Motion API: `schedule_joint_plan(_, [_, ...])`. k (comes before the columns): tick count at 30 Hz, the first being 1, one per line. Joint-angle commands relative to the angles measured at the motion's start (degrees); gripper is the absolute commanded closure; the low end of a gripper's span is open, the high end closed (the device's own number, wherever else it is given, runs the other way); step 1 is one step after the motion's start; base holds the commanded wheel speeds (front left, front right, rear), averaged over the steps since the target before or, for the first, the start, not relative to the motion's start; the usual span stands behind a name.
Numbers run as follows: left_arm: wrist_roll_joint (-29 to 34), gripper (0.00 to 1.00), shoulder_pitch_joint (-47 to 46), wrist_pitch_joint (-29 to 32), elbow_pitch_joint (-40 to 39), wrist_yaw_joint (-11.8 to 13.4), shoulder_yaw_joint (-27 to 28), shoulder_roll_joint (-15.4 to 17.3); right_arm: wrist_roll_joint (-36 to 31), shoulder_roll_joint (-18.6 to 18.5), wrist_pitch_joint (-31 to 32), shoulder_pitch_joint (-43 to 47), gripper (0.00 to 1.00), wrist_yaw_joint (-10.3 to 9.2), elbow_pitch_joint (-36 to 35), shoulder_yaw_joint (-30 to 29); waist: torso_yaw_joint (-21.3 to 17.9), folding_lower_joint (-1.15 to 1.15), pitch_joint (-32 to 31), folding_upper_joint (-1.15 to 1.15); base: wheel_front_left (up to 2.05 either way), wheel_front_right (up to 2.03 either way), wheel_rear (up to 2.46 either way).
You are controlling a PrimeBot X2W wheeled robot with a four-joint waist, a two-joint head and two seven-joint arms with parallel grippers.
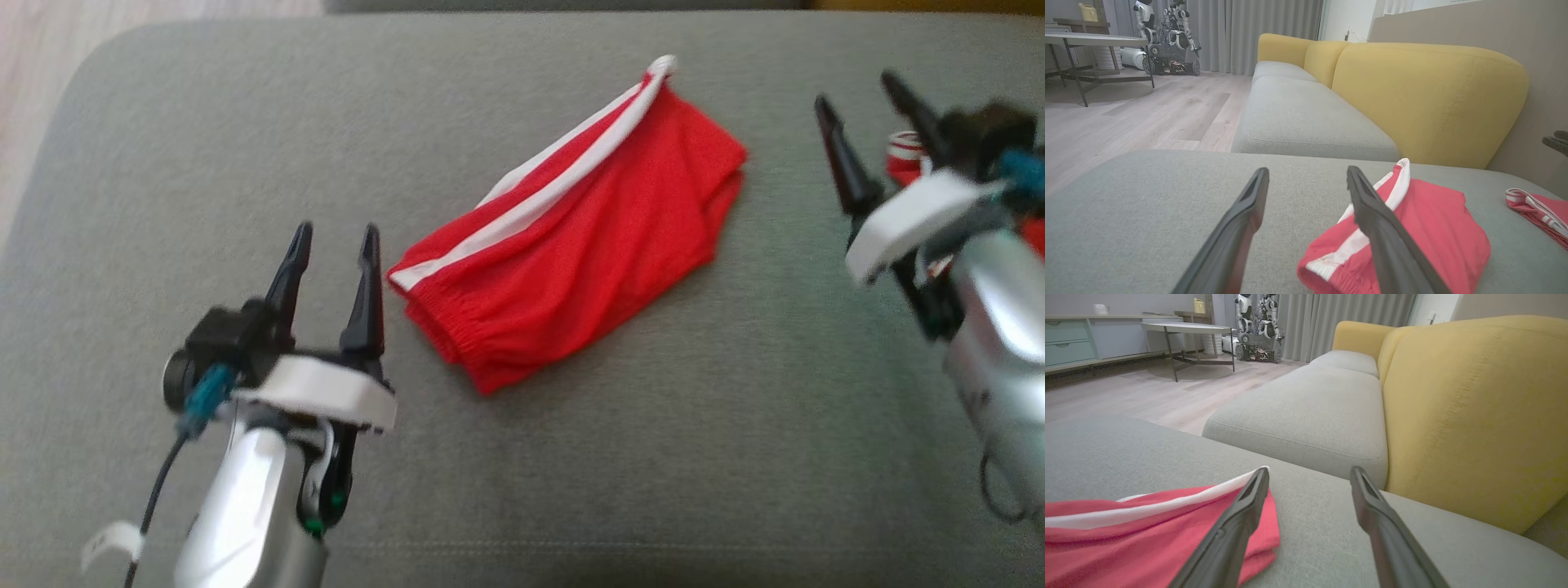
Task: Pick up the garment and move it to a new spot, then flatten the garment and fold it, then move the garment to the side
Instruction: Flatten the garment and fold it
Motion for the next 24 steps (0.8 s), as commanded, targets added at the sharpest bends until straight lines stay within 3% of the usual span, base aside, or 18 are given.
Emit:
schedule_joint_plan(1, [0.52, 0.00, -0.46, -0.34, -2.38, 0.18, 2.31, 0.57, -1.15, 0.32, -0.86, 1.05, 0.00, -0.05, -2.18, -0.89, -1.96, 0.00, -1.70, 0.00, 0.00, 0.00, 0.00])
schedule_joint_plan(9, [0.89, 0.00, 6.14, -0.34, -5.71, 1.27, 5.26, 0.18, -11.23, 5.72, -1.67, 15.24, 0.00, -0.05, -11.70, -12.94, -5.07, 0.00, -3.01, 0.00, 0.00, 0.00, 0.00])
schedule_joint_plan(15, [-0.32, 0.00, 8.48, -0.34, -6.92, 2.01, 4.26, 0.15, -15.35, 9.97, -0.49, 22.76, 0.00, -0.05, -17.36, -19.54, -5.01, 0.00, -2.82, 0.00, 0.00, 0.00, 0.00])
schedule_joint_plan(19, [-0.26, 0.00, 7.66, -0.34, -6.99, 1.65, 2.99, 0.15, -14.16, 12.18, 2.19, 24.38, 0.00, -0.05, -19.84, -22.01, -3.20, 0.00, -1.70, 0.00, 0.00, 0.00, 0.00])
schedule_joint_plan(24, [-0.41, 0.00, 6.79, -0.34, -6.93, 1.61, 1.73, 0.15, -6.98, 14.46, 6.47, 24.74, 0.00, -0.05, -20.43, -24.05, -0.66, 0.00, -1.03, 0.00, 0.00, 0.00, 0.00])
